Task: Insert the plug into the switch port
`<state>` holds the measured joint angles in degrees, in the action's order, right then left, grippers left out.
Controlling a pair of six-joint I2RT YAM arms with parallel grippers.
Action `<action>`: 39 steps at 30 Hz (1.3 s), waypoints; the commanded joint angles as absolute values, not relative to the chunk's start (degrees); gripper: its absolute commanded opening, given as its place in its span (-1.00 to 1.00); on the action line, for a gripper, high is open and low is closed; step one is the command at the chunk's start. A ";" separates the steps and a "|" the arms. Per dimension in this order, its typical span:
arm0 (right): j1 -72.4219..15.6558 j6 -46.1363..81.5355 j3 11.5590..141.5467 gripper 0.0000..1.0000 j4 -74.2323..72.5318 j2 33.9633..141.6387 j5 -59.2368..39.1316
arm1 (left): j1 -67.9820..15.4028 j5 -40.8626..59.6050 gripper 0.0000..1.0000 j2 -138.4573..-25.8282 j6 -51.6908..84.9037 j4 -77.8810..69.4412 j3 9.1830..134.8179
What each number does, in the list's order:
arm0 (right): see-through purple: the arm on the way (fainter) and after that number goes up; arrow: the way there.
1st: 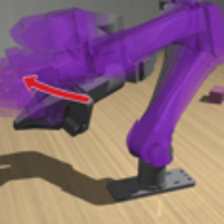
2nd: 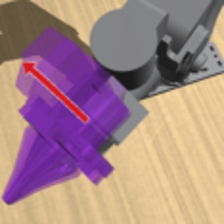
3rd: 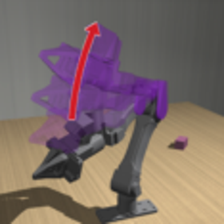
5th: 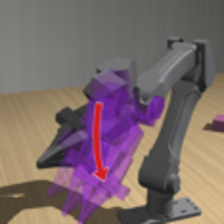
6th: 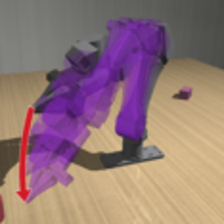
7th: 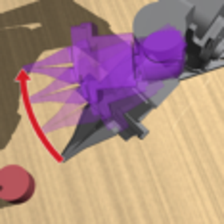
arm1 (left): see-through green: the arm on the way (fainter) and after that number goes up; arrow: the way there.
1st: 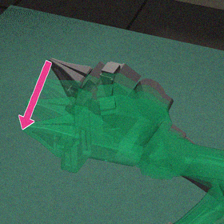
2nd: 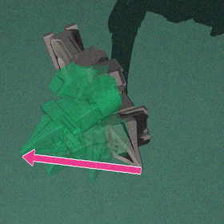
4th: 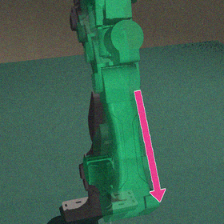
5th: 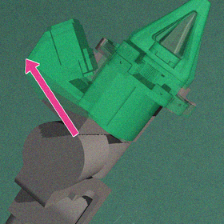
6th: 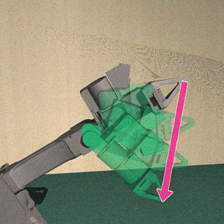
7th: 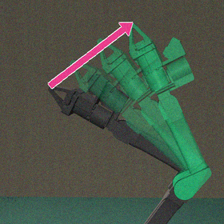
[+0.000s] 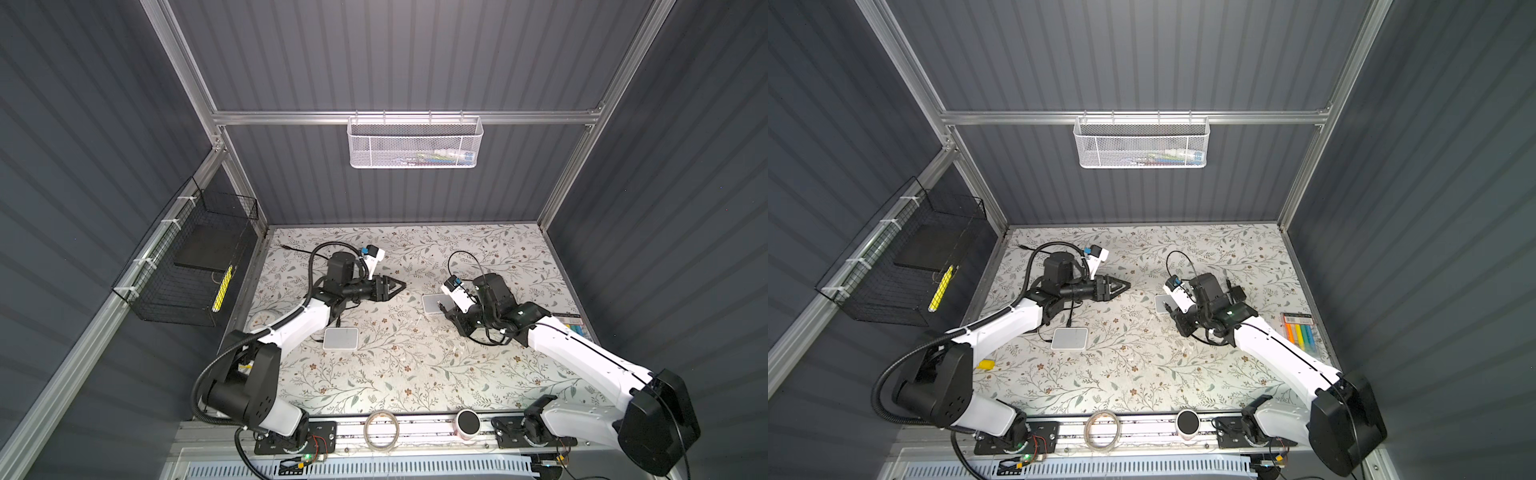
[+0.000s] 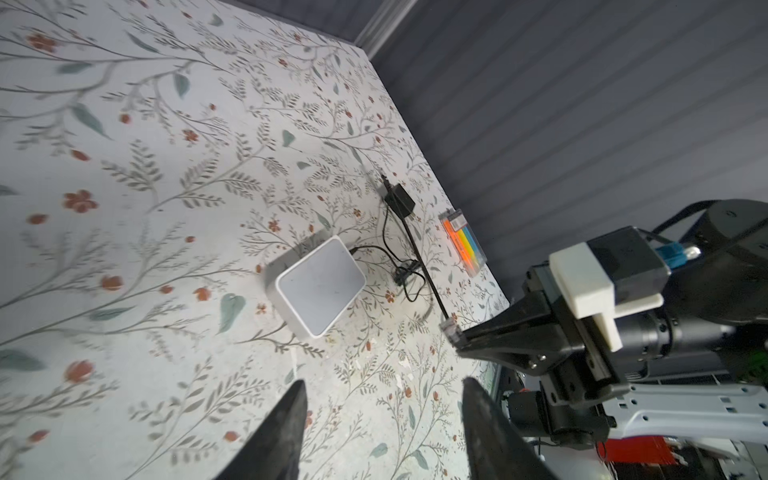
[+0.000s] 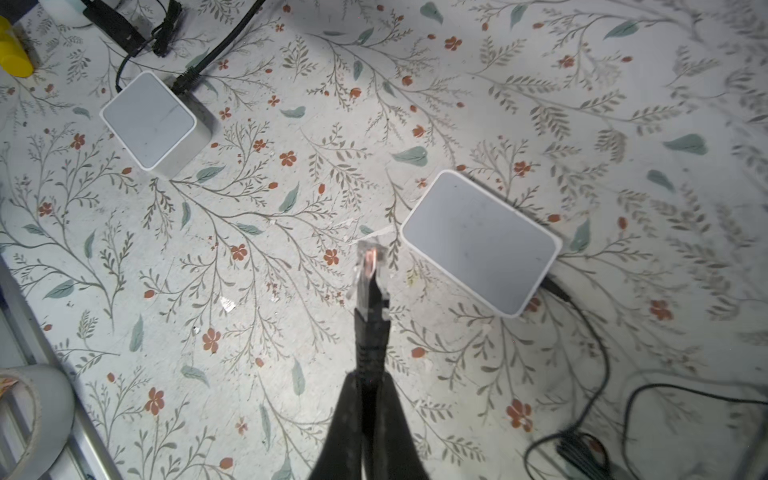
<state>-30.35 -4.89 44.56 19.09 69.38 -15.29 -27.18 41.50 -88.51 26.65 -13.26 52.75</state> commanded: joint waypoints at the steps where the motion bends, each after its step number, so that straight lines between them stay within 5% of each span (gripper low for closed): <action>1: -29.72 -1.28 43.34 -1.00 11.75 69.30 -21.52 | -29.86 45.68 0.17 -92.15 28.51 -19.54 54.83; 10: -28.43 0.21 43.51 -1.00 7.29 73.51 -27.12 | -31.99 49.53 0.12 -96.80 33.58 -30.61 53.16; 21: -28.30 1.23 44.54 -1.00 5.09 75.57 -29.00 | -32.08 50.67 -0.15 -100.90 30.61 -29.65 53.22; 32: -28.34 2.89 45.06 -1.00 3.34 77.56 -31.83 | -32.43 51.77 -0.18 -103.25 29.09 -28.56 55.33; 39: -28.33 2.36 47.01 -1.00 3.78 78.38 -31.28 | -32.52 52.82 -0.46 -103.54 29.07 -28.07 55.48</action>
<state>-28.42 2.28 44.93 4.51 78.19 -30.39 -32.23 51.53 -102.83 30.48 -29.39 53.98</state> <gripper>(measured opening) 0.070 0.286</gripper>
